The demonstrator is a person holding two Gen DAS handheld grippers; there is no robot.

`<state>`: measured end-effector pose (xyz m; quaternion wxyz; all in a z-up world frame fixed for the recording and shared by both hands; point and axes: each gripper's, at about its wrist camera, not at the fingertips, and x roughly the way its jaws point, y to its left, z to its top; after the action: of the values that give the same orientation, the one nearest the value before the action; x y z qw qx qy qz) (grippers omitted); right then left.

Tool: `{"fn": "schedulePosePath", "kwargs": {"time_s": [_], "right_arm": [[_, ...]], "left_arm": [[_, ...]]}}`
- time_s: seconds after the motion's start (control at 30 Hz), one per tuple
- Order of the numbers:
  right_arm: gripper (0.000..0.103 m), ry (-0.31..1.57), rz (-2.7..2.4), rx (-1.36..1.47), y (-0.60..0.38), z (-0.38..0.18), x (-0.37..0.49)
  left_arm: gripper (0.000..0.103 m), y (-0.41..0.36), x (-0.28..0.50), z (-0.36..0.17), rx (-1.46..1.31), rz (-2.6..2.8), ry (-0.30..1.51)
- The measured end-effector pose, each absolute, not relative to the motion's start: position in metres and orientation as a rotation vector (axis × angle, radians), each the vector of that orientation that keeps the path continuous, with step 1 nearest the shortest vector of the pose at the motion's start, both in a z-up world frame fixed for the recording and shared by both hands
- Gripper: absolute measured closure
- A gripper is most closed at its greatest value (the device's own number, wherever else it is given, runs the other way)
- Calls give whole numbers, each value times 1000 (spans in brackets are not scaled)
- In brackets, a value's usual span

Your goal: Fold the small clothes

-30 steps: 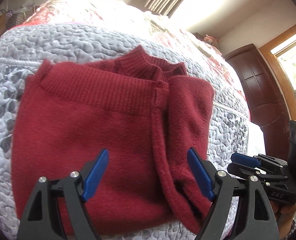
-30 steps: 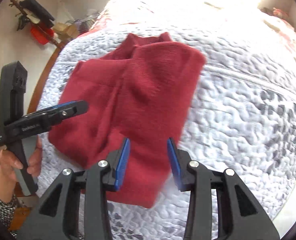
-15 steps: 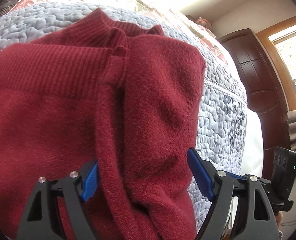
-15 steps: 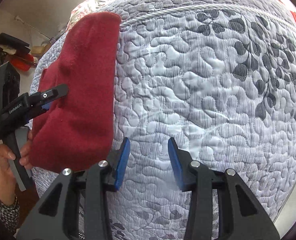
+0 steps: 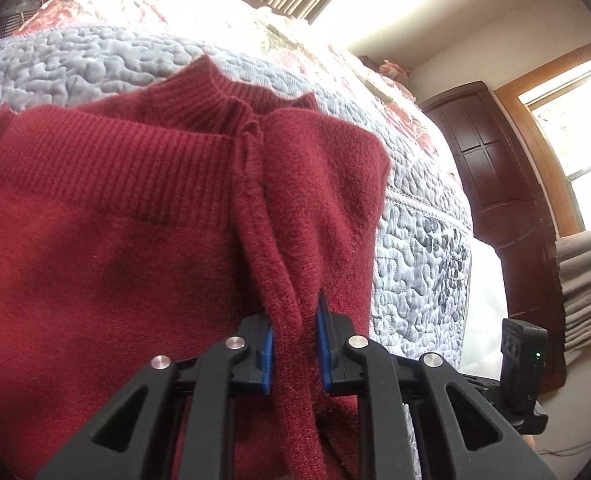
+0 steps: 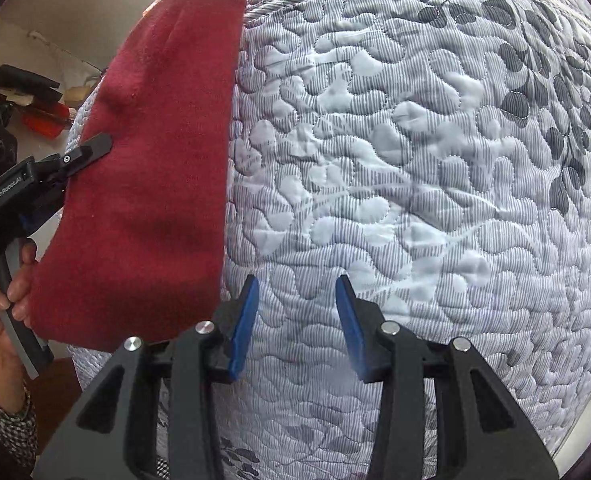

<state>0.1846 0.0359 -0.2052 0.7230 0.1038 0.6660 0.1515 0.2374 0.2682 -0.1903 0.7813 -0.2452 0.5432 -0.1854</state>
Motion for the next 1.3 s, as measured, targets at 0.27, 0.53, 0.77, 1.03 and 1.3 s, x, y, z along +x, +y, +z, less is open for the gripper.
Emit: {"fn": "schedulePosePath", "kwargs": {"time_s": [0.27, 0.53, 0.77, 1.03, 1.3], "right_arm": [[60, 1468, 358, 221, 75, -206, 185], [60, 1452, 395, 179, 123, -198, 191], [60, 1462, 428, 156, 171, -199, 193], [60, 1474, 465, 107, 227, -202, 189], [60, 1489, 496, 55, 285, -212, 178]], "left_arm": [[88, 291, 229, -148, -496, -421, 1086], [88, 349, 219, -112, -455, -350, 1008], [88, 415, 210, -127, -454, -225, 1044], [88, 466, 194, -173, -504, -110, 1100], [86, 479, 188, -216, -511, -57, 1139]]}}
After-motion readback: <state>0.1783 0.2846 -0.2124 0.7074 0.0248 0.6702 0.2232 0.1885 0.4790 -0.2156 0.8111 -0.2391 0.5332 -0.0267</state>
